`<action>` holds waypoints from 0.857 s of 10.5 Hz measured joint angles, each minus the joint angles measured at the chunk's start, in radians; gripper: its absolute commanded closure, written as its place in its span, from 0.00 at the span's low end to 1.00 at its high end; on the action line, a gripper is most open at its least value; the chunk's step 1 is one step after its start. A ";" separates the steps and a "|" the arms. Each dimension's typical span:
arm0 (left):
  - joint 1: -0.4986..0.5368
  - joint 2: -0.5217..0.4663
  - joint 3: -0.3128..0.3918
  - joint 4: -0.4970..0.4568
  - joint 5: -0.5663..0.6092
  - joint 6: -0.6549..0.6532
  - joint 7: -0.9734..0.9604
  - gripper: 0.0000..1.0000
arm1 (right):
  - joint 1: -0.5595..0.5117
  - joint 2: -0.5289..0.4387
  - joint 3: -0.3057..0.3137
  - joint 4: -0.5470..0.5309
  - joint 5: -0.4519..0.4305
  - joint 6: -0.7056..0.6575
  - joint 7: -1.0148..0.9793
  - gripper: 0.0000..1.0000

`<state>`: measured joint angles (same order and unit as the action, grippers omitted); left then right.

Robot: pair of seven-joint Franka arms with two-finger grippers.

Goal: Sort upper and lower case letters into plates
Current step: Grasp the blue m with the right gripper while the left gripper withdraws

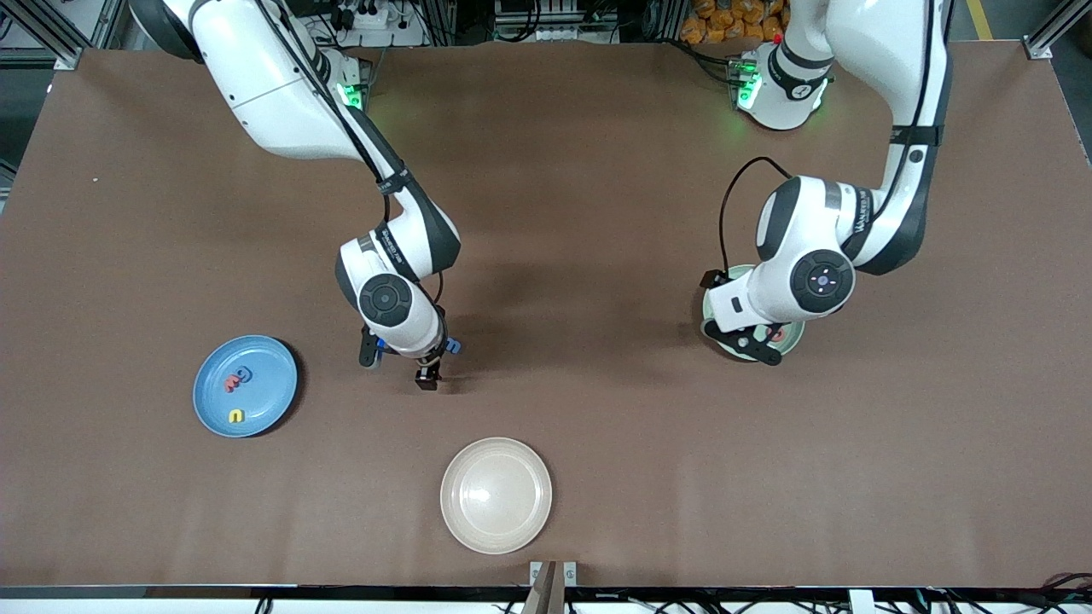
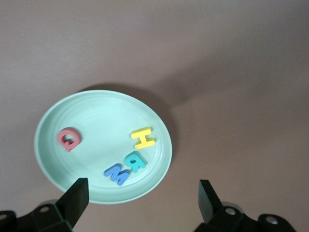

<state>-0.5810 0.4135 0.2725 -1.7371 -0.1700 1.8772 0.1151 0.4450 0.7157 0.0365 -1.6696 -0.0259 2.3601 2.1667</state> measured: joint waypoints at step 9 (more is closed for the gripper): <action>0.250 -0.276 0.011 0.273 0.113 -0.249 -0.072 0.00 | 0.027 -0.003 0.000 -0.052 0.000 0.087 0.105 0.00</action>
<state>-0.3312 0.1376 0.2836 -1.4637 -0.0570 1.6282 0.0432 0.4719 0.7130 0.0364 -1.7214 -0.0259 2.4467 2.2716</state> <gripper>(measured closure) 0.000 0.000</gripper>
